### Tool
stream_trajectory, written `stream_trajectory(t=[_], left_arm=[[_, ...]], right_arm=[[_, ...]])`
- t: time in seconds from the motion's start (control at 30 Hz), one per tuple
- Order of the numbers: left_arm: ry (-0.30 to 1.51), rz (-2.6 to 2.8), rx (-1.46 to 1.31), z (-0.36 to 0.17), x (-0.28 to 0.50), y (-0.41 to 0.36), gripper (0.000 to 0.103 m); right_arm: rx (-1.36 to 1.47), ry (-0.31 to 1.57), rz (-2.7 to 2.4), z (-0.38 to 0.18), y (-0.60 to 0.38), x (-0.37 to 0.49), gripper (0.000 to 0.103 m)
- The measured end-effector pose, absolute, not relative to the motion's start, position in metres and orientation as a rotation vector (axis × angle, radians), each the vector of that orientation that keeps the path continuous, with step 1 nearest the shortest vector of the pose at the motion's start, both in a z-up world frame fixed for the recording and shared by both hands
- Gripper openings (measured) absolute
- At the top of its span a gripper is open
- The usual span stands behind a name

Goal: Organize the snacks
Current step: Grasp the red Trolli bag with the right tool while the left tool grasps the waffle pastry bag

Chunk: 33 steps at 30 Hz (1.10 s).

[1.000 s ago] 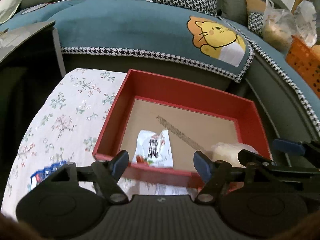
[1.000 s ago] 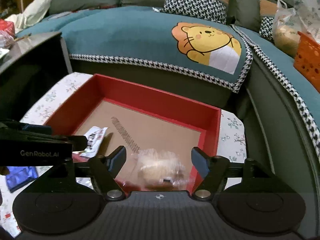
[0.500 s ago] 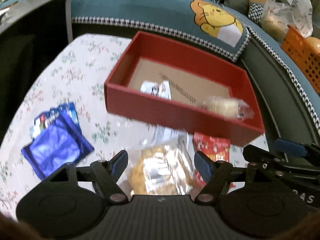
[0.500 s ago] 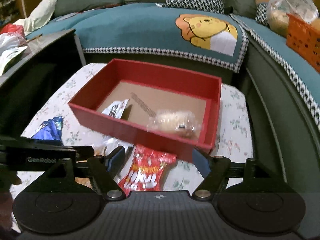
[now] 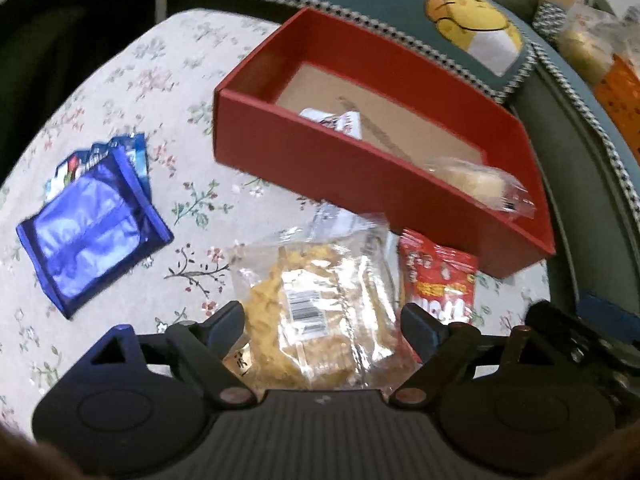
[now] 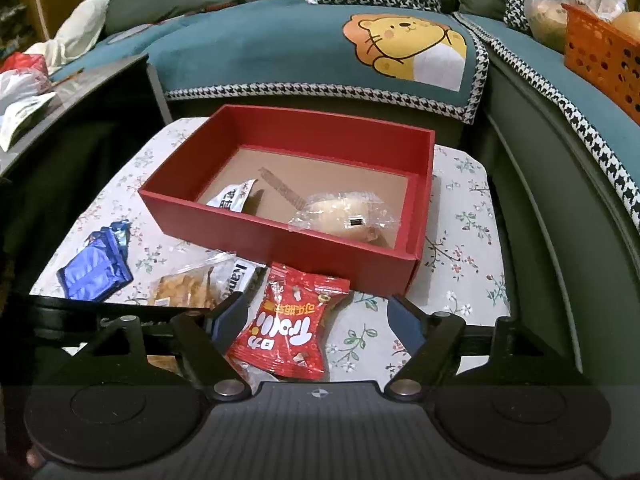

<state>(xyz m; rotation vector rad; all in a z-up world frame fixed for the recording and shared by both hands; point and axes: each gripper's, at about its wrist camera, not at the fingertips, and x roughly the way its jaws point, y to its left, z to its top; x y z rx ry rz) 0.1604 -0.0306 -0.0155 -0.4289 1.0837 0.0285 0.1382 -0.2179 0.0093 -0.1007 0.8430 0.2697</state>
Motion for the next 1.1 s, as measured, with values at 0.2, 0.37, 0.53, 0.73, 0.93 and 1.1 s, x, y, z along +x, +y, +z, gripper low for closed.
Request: stream_trajectory(t=[0.2, 0.37, 0.53, 0.73, 0.93, 1.1], left_arm=[[1.12, 0.068, -0.455, -0.033, 0.169, -0.034, 0.103], [1.106, 0.085, -0.434, -0.034, 0.167, -0.037, 0.103], [1.097, 0.085, -0.416, -0.028, 0.164, -0.031, 0.103], [1.085, 0.077, -0.401, -0.021, 0.16, -0.024, 0.103], [1.062, 0.076, -0.38, -0.014, 0.158, -0.02, 0.103], [1.064, 0.097, -0.388, -0.015, 0.157, -0.012, 0.103]], right_arm=[[-0.094, 0.85, 0.272, 0.009, -0.222, 0.141, 0.083], [-0.086, 0.86, 0.27, 0.007, -0.225, 0.143, 0.083], [-0.079, 0.894, 0.256, -0.001, -0.228, 0.148, 0.083], [-0.084, 0.938, 0.243, -0.015, -0.22, 0.156, 0.083], [-0.045, 0.967, 0.234, -0.025, -0.207, 0.169, 0.083], [-0.017, 0.97, 0.227, -0.029, -0.198, 0.178, 0.083]])
